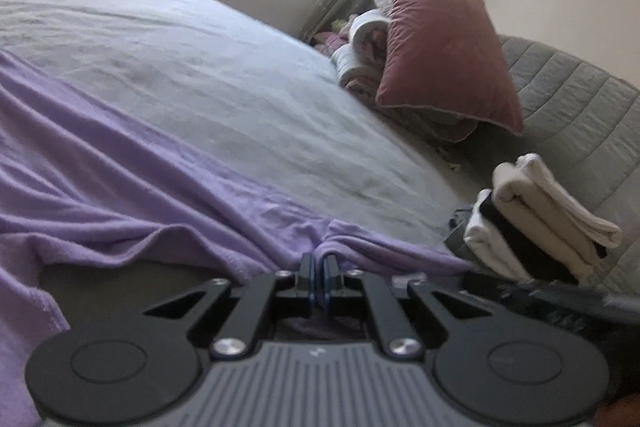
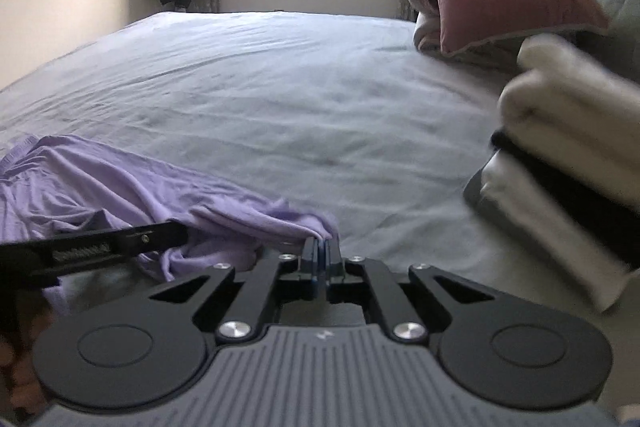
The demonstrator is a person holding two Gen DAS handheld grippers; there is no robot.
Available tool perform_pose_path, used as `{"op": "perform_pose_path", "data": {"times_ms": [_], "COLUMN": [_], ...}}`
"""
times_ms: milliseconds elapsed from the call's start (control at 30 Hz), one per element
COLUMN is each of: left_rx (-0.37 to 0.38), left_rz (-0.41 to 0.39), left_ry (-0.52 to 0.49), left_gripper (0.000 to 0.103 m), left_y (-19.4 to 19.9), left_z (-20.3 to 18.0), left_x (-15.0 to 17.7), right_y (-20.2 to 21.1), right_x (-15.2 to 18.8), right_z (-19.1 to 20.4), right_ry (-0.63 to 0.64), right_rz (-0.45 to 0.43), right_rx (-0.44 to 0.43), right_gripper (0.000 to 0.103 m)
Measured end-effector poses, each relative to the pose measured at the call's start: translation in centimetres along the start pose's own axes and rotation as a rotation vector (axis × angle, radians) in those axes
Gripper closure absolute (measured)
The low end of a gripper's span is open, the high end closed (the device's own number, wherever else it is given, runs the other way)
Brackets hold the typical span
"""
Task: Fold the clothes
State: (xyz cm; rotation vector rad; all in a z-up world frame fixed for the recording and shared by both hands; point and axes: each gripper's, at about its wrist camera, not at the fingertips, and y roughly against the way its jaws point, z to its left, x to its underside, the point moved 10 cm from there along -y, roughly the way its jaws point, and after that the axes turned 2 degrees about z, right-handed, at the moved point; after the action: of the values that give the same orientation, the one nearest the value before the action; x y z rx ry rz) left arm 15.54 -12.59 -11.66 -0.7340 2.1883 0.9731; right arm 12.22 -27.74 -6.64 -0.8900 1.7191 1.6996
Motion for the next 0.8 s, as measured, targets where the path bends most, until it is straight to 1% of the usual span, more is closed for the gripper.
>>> {"op": "perform_pose_path", "data": {"times_ms": [167, 233, 333, 433, 567, 633, 733, 800], "left_rx": [0.110, 0.143, 0.183, 0.176, 0.163, 0.151, 0.142, 0.139], "left_rz": [-0.007, -0.004, 0.032, 0.073, 0.095, 0.101, 0.106, 0.106], "left_ry": [0.005, 0.001, -0.007, -0.030, -0.039, -0.032, -0.011, -0.008], "left_gripper": [0.099, 0.099, 0.100, 0.100, 0.100, 0.100, 0.100, 0.100], "left_y": [0.5, 0.6, 0.4, -0.2, -0.5, -0.6, -0.9, -0.9], "left_z": [-1.3, -1.7, -2.3, -2.6, -2.6, -2.2, -1.8, -1.7], "left_x": [0.1, 0.2, 0.8, 1.5, 1.9, 2.0, 1.9, 1.9], "right_y": [3.5, 3.7, 2.0, -0.9, -4.9, -6.5, -7.5, -7.4], "right_x": [-2.1, -2.4, -2.0, -1.5, -1.1, -1.2, -1.7, -2.0], "right_z": [-0.2, -0.5, -1.8, -3.6, -5.3, -5.9, -7.0, -7.6], "right_ry": [0.054, 0.062, 0.018, -0.034, -0.085, -0.109, -0.143, -0.173], "right_rz": [0.023, 0.065, 0.157, 0.225, 0.265, 0.262, 0.219, 0.193], "right_rx": [0.035, 0.058, 0.091, 0.112, 0.125, 0.133, 0.176, 0.181], "right_gripper": [0.100, 0.100, 0.100, 0.100, 0.100, 0.100, 0.099, 0.089]}}
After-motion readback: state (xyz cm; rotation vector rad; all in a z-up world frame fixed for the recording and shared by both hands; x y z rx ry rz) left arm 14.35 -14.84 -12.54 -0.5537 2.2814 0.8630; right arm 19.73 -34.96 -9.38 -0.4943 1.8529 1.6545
